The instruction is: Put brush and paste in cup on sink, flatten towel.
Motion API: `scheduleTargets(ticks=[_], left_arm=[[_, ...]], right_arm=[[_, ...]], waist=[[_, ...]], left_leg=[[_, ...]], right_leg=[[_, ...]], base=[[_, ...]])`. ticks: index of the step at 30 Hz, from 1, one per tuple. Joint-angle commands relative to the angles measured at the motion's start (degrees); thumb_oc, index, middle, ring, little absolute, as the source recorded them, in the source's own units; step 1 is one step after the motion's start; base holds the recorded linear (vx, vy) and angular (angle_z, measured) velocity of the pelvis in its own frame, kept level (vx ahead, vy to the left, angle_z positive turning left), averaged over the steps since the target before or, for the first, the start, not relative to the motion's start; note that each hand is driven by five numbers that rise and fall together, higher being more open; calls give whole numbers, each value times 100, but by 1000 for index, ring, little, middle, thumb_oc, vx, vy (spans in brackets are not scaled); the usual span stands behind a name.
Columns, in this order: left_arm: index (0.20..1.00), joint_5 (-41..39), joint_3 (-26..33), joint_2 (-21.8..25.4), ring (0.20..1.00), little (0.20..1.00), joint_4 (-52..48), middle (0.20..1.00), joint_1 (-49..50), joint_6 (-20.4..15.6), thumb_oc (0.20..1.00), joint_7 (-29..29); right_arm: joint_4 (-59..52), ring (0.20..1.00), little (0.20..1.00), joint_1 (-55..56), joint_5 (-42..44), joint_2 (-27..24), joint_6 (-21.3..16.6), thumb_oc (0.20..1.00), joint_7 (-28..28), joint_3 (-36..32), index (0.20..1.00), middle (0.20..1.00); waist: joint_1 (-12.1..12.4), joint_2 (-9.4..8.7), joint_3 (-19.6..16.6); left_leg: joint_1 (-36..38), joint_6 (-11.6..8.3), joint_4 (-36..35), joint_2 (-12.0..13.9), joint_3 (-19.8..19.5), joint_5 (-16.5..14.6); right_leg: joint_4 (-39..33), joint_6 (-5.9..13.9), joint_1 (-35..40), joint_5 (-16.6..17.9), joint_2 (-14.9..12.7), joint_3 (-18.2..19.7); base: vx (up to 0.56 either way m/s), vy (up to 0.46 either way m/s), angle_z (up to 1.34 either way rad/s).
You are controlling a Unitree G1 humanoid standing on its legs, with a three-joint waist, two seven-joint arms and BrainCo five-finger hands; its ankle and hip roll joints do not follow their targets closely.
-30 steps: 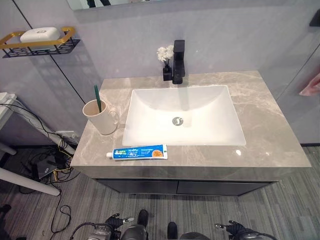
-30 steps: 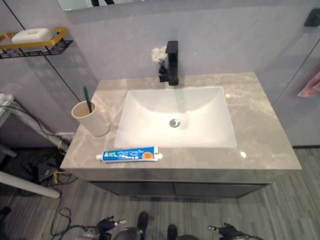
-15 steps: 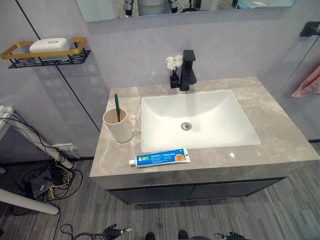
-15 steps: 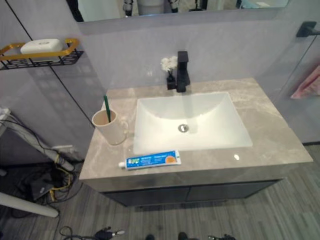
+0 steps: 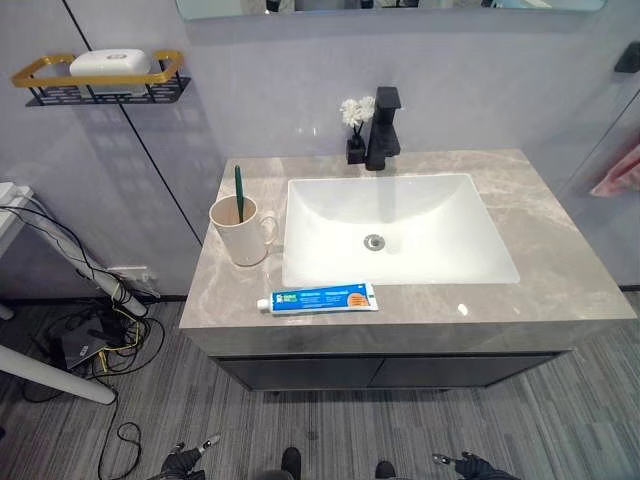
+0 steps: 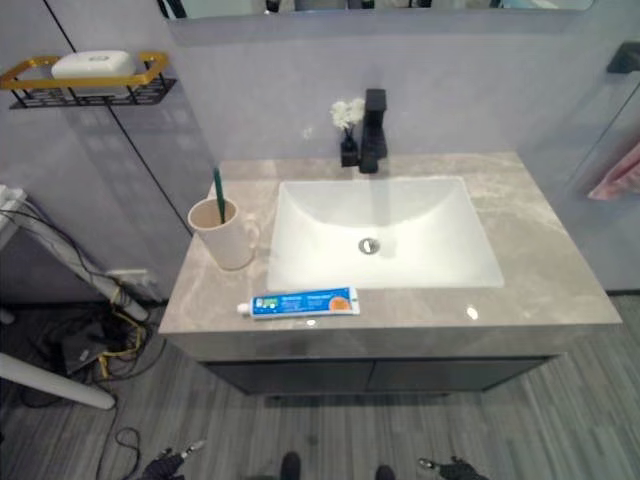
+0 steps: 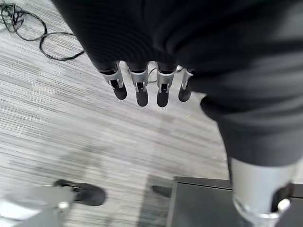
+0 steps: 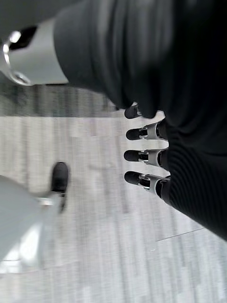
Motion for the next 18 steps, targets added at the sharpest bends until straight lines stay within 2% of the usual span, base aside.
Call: scheduleTargets(ticks=[1, 2, 6, 7, 8, 15, 18], left_arm=[[1000, 399, 543, 327, 1000, 1000, -3336, 1000, 413, -677, 1000, 1072], [1000, 408, 550, 322, 1000, 1000, -3363, 1000, 433, -660, 1000, 1077], [1000, 1194, 870, 430, 1000, 1000, -4920, 1000, 817, -644, 1000, 1334], [1000, 1207, 881, 420, 1000, 1000, -4961, 1000, 845, -618, 1000, 1334], [1000, 1715, 1123, 520, 1000, 1000, -5902, 1000, 984, -670, 1000, 1527], [1000, 2467, 1373, 760, 1000, 1000, -7066, 1000, 1047, -797, 1000, 1884], [1000, 3027, 1467, 821, 1000, 1000, -7763, 1000, 1124, -829, 1000, 2149]], right_arm=[[-69, 1000, 1000, 122, -158, -90, -76, 1000, -386, -341, 1000, 1000], [-69, 1000, 1000, 126, -158, -89, -76, 1000, -387, -336, 1000, 1000], [-5, 1000, 1000, 236, -145, -13, -40, 1000, -381, -456, 1000, 1000], [-7, 1000, 1000, 242, -145, -13, -40, 1000, -381, -449, 1000, 1000], [-56, 1000, 1000, 323, -60, 105, -63, 1000, -348, -461, 1000, 1000], [17, 1000, 1000, 379, -19, 248, -98, 1000, -372, -389, 1000, 1000], [68, 1000, 1000, 417, -28, 308, -141, 1000, -435, -369, 1000, 1000]], waist=[[77, -276, 94], [74, -277, 96], [112, -237, 103], [111, -236, 106], [134, -214, 107], [134, -198, 107], [142, -197, 88]], left_leg=[[-252, -150, 420, -88, -293, -653], [-241, -151, 414, -87, -293, -651], [-97, -193, 304, -20, -290, -637], [-80, -195, 293, -18, -286, -635], [9, -208, 234, 0, -286, -654], [145, -212, 173, 29, -296, -696], [187, -198, 165, 32, -287, -684]], right_leg=[[217, 39, -96, -403, -56, -164], [214, 39, -86, -403, -55, -165], [168, 18, 41, -452, -13, -202], [165, 17, 53, -453, -11, -198], [131, -3, 114, -481, 16, -169], [100, -25, 196, -506, 33, -150], [82, -17, 210, -461, 16, -148]], base=[[4, -184, 26], [48, -120, 35], [31, -39, 16], [50, -39, -10], [37, -28, -5], [6, -5, -1], [0, 0, 0]])
